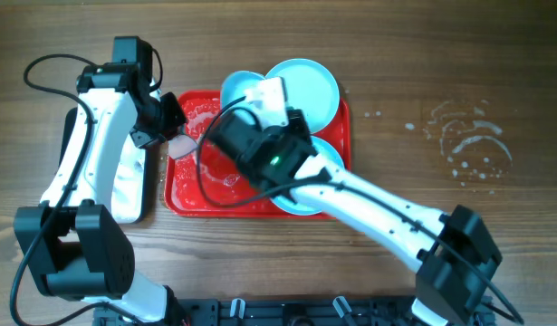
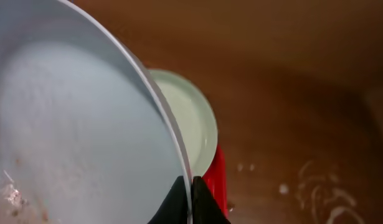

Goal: Clean dirty plates on tray and stack at the side

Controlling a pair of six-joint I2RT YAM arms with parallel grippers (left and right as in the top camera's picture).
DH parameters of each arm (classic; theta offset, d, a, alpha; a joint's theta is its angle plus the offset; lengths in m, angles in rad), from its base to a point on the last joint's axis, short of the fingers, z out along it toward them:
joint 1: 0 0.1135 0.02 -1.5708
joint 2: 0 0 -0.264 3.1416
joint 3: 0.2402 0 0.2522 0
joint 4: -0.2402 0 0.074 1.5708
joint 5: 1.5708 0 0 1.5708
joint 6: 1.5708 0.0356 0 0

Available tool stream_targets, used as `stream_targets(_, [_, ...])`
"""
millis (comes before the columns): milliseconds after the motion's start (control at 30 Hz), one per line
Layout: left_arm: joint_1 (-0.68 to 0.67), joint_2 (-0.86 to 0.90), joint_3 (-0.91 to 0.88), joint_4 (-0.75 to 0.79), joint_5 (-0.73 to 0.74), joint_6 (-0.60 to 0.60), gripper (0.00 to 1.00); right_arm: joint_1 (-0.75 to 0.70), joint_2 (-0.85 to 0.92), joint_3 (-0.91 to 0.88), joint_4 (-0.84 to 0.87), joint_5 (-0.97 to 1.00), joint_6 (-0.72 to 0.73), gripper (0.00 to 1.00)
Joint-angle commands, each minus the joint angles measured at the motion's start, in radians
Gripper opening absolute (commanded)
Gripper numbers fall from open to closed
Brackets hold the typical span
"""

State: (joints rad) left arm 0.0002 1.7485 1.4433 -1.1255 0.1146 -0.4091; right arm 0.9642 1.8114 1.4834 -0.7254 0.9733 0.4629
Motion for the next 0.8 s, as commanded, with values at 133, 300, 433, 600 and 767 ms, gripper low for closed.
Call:
stream_targets(133, [-0.003,0.002,0.015,0.007,0.019,0.012,0.04,0.052,-0.031,0.004,0.19,0.422,-0.236,0.04])
stream_targets(300, [-0.003,0.002,0.015,0.01,0.019,0.012,0.04,0.067,-0.031,0.0,0.348,0.447,-0.377,0.04])
stream_targets(433, [-0.003,0.002,0.015,0.011,0.019,0.012,0.04,0.081,-0.031,0.0,0.323,0.378,-0.298,0.04])
stream_targets(600, [-0.003,0.002,0.015,0.011,0.019,0.012,0.04,0.022,-0.031,-0.003,0.109,-0.284,0.18,0.04])
stream_targets(767, [-0.003,0.002,0.015,0.019,0.02,0.012,0.04,-0.108,0.066,-0.005,0.119,-0.73,0.274,0.05])
